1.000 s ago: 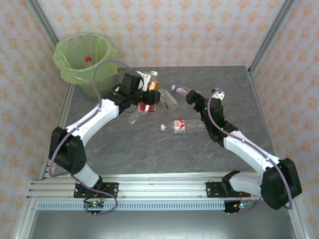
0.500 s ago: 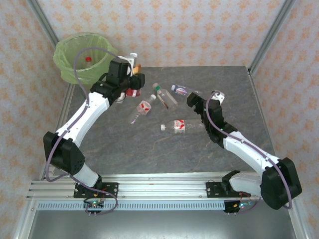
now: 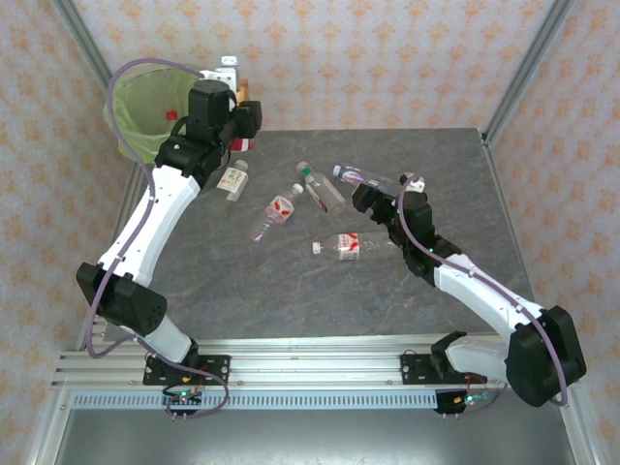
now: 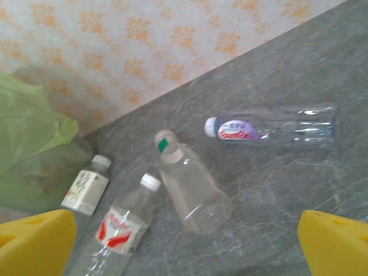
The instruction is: Put the plastic bottles in the bin
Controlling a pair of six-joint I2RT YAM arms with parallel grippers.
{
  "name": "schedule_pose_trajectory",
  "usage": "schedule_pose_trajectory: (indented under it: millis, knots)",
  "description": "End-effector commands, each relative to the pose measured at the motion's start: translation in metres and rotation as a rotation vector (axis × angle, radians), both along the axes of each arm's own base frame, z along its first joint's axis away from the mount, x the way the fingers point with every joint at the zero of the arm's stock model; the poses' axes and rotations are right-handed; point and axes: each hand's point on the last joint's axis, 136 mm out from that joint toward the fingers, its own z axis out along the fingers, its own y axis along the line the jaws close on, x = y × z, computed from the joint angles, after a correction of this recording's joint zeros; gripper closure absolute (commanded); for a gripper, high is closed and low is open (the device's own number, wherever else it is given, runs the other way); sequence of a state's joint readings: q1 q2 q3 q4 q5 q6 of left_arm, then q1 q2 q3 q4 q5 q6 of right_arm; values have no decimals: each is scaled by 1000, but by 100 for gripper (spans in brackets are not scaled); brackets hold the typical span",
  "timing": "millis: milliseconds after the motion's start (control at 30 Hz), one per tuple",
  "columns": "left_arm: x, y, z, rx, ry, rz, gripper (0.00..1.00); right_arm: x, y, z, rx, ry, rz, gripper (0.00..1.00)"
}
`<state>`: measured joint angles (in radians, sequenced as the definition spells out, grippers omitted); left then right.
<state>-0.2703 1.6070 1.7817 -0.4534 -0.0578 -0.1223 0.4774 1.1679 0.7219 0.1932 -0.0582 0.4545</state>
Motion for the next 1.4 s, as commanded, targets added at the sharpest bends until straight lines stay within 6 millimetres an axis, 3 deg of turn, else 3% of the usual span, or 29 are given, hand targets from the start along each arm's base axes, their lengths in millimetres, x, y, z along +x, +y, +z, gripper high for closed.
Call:
schedule_pose_trajectory:
  millis: [0, 200, 533, 833, 1133, 1367]
  knots:
    - [12, 29, 25, -10, -81, 84, 52, -3, 27, 29, 42, -72, 149, 1]
    - [24, 69, 42, -25, -118, 151, 52, -9, 46, 41, 68, -80, 253, 1]
    - [43, 137, 44, -75, -92, 261, 52, -3, 35, 36, 64, -90, 179, 1]
    - [63, 171, 42, -69, -67, 304, 52, -4, 32, 27, 64, -67, 165, 1]
    - [94, 201, 6, -88, 10, 347, 51, -9, 29, 26, 55, -61, 161, 1]
    - [109, 203, -35, -124, 92, 361, 49, -11, 26, 26, 51, -62, 152, 1]
